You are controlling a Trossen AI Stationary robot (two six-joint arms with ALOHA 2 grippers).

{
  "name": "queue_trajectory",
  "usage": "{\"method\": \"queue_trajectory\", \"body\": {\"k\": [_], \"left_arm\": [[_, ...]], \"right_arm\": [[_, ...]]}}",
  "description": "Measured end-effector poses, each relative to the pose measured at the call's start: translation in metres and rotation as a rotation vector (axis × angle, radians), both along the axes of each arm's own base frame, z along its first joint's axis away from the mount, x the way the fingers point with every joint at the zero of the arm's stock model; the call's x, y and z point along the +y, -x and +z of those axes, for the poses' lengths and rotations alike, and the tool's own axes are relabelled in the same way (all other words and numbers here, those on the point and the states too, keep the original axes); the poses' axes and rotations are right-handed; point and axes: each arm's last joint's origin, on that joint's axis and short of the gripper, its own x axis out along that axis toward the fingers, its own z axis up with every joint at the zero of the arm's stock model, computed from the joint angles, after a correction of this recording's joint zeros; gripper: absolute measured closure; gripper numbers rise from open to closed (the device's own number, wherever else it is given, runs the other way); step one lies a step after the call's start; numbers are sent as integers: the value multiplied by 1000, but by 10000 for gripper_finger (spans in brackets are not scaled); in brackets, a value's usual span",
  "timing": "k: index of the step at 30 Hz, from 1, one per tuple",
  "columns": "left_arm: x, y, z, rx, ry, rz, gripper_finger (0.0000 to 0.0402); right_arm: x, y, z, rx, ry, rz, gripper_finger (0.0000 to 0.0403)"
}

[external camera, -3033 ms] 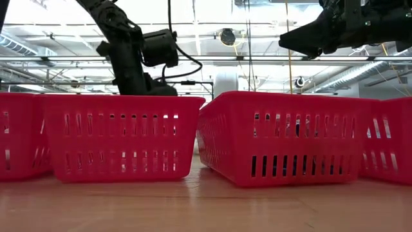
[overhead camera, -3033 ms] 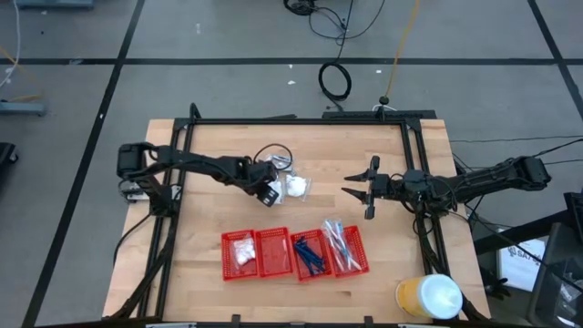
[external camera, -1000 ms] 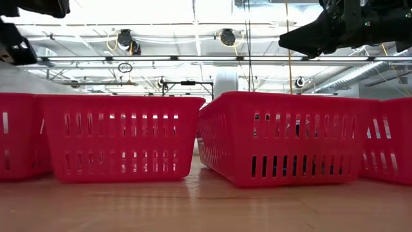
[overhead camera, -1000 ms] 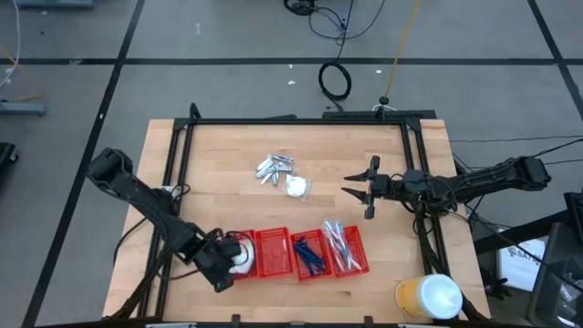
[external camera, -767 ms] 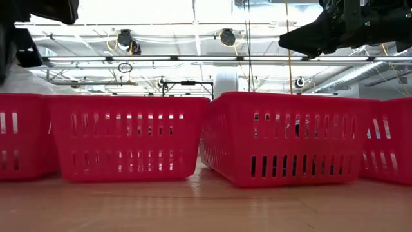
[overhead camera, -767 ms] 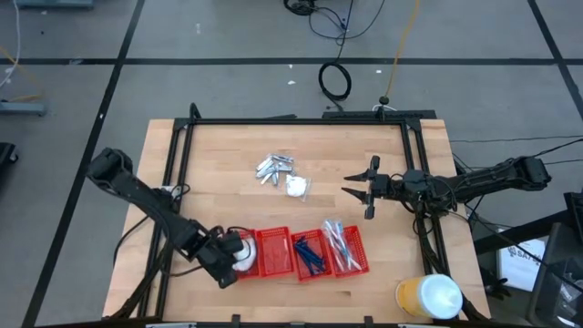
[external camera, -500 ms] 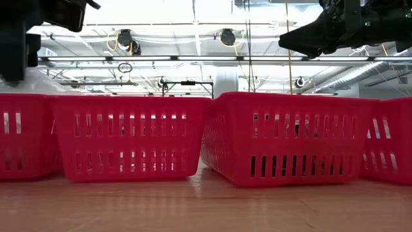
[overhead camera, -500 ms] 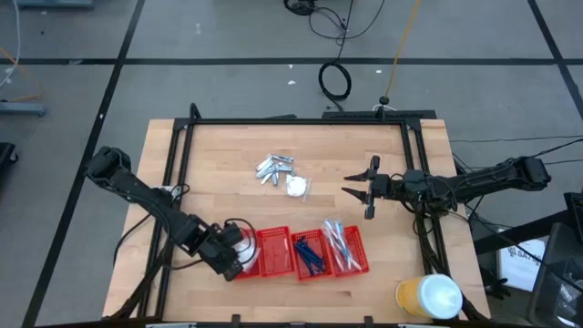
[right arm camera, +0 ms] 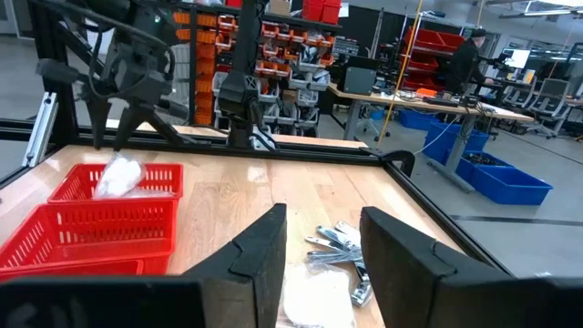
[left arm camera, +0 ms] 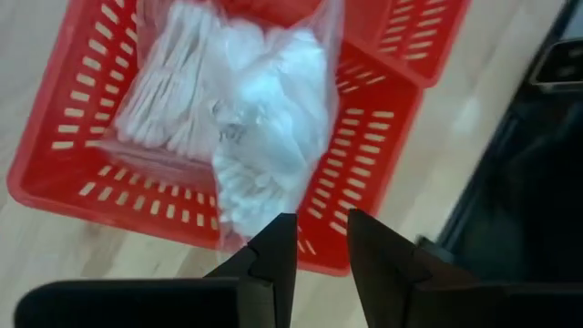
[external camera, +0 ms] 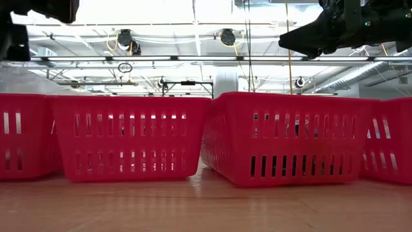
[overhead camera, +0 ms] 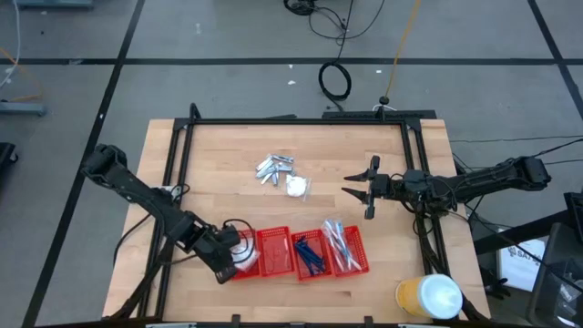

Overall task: Pick & Place Travel size toiletries
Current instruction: Put the white cotton packs into the left red bin

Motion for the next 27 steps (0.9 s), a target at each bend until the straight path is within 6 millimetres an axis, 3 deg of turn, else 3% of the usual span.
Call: {"method": "queue_trajectory", "body": {"k": [7, 12, 16, 21, 27], "left_arm": [[15, 7, 26, -168, -62, -8, 305], [41, 6, 47, -410, -355, 124, 305], [64, -1, 54, -487, -635, 226, 305], [97, -27, 57, -496, -796, 176, 304], [144, -79, 46, -635, -565, 17, 273]], "right_arm": [[0, 0, 0, -1, -7, 0, 273], [0, 0, 0, -1, -7, 0, 273], [0, 0, 0, -1, -7, 0, 273], [0, 0, 0, -1, -6, -1, 273], [0, 0, 0, -3, -6, -3, 273]]}}
